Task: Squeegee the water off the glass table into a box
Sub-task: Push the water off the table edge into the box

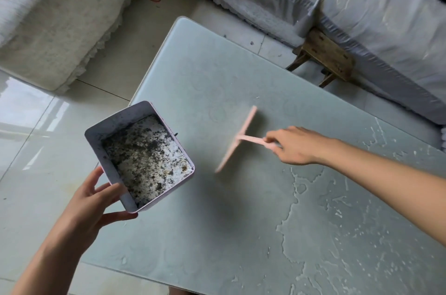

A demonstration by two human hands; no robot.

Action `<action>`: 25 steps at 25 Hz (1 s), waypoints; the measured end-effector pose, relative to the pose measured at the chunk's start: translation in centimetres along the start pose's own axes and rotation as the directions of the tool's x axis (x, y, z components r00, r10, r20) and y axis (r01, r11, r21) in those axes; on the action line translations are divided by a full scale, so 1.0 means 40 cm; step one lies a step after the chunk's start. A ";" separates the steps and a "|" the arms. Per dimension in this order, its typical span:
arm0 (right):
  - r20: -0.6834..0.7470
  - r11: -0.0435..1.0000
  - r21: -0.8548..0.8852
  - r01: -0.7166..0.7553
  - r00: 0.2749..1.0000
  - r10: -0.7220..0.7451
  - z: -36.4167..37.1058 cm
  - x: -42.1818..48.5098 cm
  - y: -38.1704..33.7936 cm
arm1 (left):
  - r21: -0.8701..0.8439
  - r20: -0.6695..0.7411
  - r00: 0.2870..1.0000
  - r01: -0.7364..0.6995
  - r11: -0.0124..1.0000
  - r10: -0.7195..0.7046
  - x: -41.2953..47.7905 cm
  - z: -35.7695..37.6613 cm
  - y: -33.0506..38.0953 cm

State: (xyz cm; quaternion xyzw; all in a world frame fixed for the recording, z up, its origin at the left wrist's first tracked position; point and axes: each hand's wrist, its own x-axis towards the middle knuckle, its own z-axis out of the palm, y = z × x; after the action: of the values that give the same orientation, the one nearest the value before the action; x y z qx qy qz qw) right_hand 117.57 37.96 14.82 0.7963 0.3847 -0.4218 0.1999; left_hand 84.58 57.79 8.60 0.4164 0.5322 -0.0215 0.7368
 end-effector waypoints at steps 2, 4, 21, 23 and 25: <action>0.087 0.980 -0.170 -0.104 0.989 0.120 -0.004 -0.053 0.029 | -0.004 0.010 1.000 0.011 1.000 -0.011 -0.008 0.004 -0.002; 0.025 0.960 -0.275 -0.050 0.998 0.059 -0.009 -0.074 -0.005 | -0.015 0.017 1.000 0.021 1.000 -0.021 -0.014 0.006 -0.005; -0.056 0.973 -0.225 0.056 0.996 -0.070 0.093 -0.151 0.014 | -0.036 -0.004 0.987 0.159 0.987 -0.159 -0.106 0.050 -0.088; -0.179 0.978 -0.183 0.104 0.974 -0.137 0.023 -0.091 -0.018 | -0.042 -0.024 0.986 0.165 0.985 -0.166 -0.118 0.053 -0.096; -0.269 0.980 -0.116 0.160 0.945 -0.186 -0.056 0.015 -0.073 | -0.043 -0.041 0.985 0.165 0.985 -0.167 -0.129 0.056 -0.105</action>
State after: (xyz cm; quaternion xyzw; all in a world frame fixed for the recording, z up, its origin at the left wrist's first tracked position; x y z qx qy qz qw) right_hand 116.66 41.47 15.59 0.8006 0.4966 -0.3034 0.1427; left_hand 82.04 51.50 10.45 0.3565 0.5815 -0.0630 0.7286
